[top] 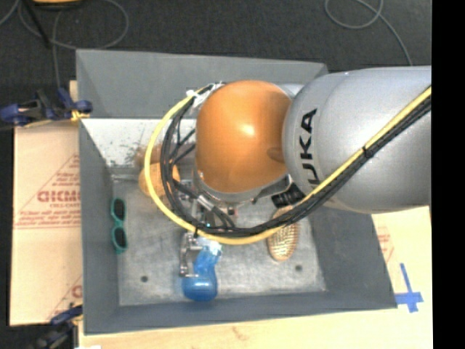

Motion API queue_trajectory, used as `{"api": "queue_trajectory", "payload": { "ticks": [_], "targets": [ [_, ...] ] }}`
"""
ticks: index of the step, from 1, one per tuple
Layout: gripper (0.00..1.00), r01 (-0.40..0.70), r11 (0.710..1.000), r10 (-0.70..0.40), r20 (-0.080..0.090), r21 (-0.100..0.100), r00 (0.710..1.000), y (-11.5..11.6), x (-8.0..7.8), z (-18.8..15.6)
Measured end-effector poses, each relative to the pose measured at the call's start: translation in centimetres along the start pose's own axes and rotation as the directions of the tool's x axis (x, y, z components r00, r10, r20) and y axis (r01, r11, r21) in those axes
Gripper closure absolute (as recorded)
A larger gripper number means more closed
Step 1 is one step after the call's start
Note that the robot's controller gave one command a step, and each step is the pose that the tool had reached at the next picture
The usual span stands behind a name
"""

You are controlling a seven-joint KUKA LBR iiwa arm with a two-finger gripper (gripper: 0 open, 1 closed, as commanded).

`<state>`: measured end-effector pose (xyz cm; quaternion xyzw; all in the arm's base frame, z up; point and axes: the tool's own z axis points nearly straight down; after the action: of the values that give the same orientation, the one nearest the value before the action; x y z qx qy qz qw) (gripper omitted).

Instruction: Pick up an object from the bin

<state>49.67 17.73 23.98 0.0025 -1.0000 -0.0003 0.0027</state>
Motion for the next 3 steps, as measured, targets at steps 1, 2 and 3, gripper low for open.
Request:
{"api": "queue_trajectory", "payload": {
  "ticks": [1,2,3],
  "targets": [
    [0.00,-0.004,1.000,0.004,0.008,-0.002,1.000,-0.1,-0.2,-0.4],
    [0.00,-0.086,0.996,0.086,0.011,-0.003,0.996,-3.8,0.8,4.0],
    [0.00,0.039,0.999,-0.039,0.009,0.001,0.999,-7.1,-0.1,8.1]
  ]
}}
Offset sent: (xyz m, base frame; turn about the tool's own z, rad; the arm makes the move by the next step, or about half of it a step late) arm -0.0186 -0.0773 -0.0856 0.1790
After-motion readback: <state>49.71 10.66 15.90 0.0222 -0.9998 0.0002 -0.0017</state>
